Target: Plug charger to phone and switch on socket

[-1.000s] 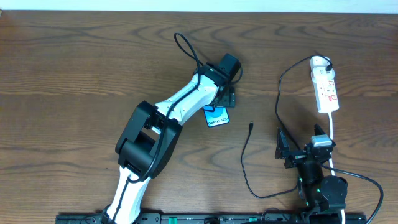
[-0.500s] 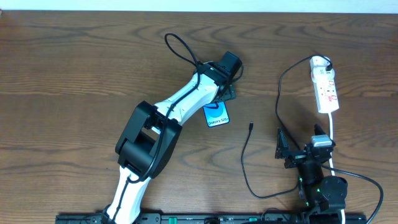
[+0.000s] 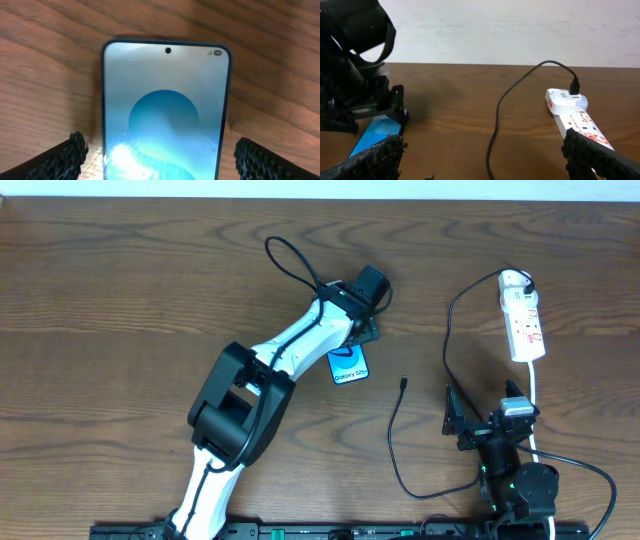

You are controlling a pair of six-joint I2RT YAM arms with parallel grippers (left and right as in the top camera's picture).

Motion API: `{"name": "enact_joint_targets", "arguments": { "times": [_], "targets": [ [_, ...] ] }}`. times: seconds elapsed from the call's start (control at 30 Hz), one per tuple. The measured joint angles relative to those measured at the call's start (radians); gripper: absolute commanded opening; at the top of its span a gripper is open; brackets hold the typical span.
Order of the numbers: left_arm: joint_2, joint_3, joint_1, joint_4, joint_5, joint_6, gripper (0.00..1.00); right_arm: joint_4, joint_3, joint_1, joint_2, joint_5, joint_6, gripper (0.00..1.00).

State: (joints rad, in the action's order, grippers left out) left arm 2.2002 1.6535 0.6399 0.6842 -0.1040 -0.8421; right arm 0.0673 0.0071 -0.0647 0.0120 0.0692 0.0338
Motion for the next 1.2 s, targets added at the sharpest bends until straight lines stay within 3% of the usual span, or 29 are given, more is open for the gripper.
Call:
{"name": "enact_joint_targets", "arguments": {
  "times": [0.77, 1.2],
  "targets": [
    [0.029, -0.003, 0.017, 0.017, -0.032, 0.042, 0.92, 0.000, 0.000, 0.000, 0.000, 0.000, 0.000, 0.99],
    [0.029, 0.004, 0.017, 0.060, -0.024, 0.175, 0.93, 0.000, 0.000, 0.000, 0.000, 0.000, 0.000, 0.99]
  ]
}}
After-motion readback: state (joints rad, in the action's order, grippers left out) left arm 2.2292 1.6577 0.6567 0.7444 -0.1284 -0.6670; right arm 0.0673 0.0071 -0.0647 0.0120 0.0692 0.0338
